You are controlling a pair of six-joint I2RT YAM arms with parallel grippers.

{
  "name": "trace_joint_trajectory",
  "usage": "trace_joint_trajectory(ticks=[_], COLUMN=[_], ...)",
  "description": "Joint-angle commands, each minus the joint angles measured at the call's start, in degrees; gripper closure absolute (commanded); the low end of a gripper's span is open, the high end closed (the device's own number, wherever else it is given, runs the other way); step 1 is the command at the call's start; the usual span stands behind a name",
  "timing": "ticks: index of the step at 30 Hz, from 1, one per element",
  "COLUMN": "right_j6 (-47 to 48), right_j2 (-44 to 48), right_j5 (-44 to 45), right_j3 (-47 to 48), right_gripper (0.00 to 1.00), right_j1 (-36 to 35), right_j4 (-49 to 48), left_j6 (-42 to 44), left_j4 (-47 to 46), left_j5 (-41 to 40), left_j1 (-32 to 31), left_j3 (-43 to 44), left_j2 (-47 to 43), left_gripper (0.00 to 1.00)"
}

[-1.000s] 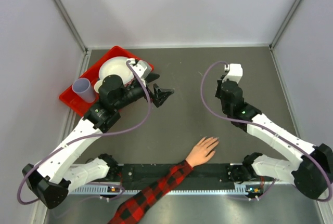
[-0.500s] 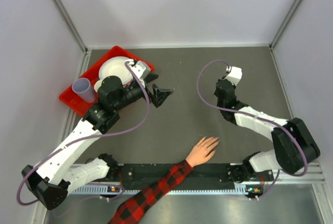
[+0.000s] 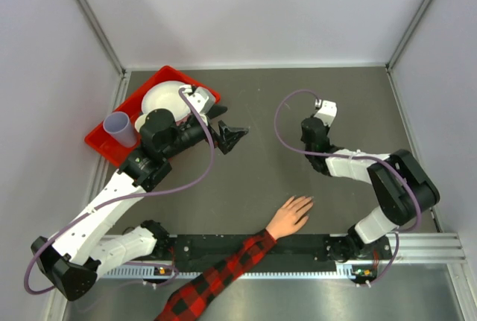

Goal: Paint the nails

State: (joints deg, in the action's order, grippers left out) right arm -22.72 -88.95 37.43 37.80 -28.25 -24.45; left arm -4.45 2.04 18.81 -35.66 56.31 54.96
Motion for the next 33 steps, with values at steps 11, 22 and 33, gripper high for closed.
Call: trace_joint_trajectory(ticks=[11, 22, 33], right_j6=[0.7, 2.9, 5.0], right_j2=[-4.7, 4.0, 26.3], right_j5=[1.7, 1.4, -2.8], right_j3=[0.3, 6.7, 37.5], right_gripper=[0.80, 0.34, 0.01], right_j1=[-2.2, -5.0, -4.4], right_j4=[-3.2, 11.4, 60.2], left_j6=[-0.3, 0.1, -6.1], left_j4=[-3.5, -3.3, 3.7], left_j5=[1.5, 1.5, -6.4], left_j1=[0.1, 0.1, 0.1], left_j3=[-0.5, -0.3, 9.3], left_j2=[-0.6, -0.7, 0.6], left_gripper=[0.01, 0.01, 0.01])
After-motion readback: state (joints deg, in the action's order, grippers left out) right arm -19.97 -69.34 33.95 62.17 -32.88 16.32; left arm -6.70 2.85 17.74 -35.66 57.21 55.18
